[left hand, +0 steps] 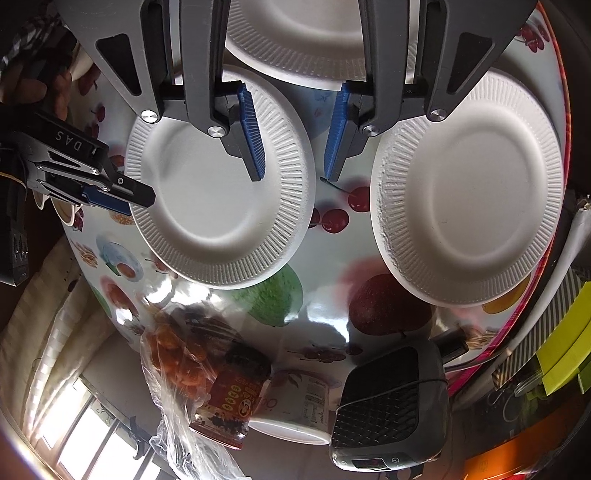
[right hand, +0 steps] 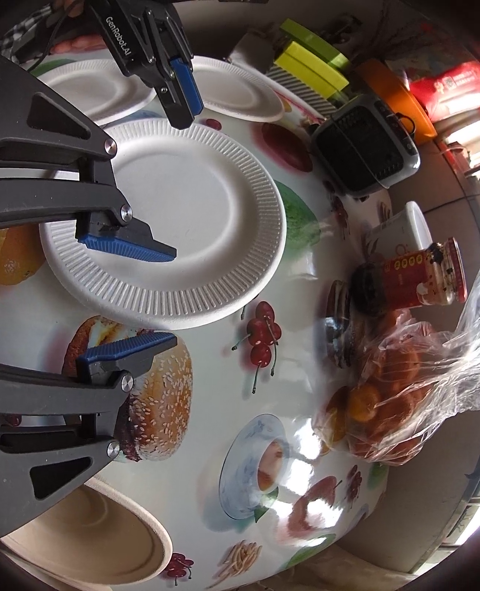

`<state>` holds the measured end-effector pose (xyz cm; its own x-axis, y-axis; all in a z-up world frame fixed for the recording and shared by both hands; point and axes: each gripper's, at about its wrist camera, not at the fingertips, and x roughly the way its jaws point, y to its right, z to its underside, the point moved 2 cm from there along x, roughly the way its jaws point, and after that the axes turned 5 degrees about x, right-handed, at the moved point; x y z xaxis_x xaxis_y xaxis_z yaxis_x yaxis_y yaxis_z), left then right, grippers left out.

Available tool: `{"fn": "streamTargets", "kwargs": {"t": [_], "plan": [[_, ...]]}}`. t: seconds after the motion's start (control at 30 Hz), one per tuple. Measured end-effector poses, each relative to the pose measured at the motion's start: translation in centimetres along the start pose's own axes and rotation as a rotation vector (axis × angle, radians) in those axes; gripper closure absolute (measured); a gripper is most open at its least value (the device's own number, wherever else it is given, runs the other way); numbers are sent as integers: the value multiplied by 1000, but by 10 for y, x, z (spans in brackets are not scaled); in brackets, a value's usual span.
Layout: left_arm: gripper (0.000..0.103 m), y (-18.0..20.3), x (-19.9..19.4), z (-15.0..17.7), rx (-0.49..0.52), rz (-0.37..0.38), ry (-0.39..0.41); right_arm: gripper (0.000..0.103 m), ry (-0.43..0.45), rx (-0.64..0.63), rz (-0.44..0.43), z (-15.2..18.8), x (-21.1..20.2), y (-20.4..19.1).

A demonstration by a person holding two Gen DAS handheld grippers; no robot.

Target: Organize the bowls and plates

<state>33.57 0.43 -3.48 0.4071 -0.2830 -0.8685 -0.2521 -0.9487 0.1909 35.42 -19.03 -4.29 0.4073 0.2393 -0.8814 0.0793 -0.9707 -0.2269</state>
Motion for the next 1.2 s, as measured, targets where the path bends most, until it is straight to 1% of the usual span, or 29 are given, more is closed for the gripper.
{"fn": "streamTargets", "kwargs": {"t": [0.1,0.2,0.33,0.7,1.2], "plan": [[72,0,2,1,-2,1,-4,68,-5,0,-6,-1,2,0],[76,-1,4,1,-7,3,-11,73,-8,3,-6,-1,4,2],[77,0,5,1,-9,1,-12,79,-6,12,-6,-1,4,5],[78,0,3,-1,-16,-5,2,78,-2,20,-16,0,3,8],[78,-1,-19,-1,-21,-4,36,79,39,9,-33,1,-22,0]]}}
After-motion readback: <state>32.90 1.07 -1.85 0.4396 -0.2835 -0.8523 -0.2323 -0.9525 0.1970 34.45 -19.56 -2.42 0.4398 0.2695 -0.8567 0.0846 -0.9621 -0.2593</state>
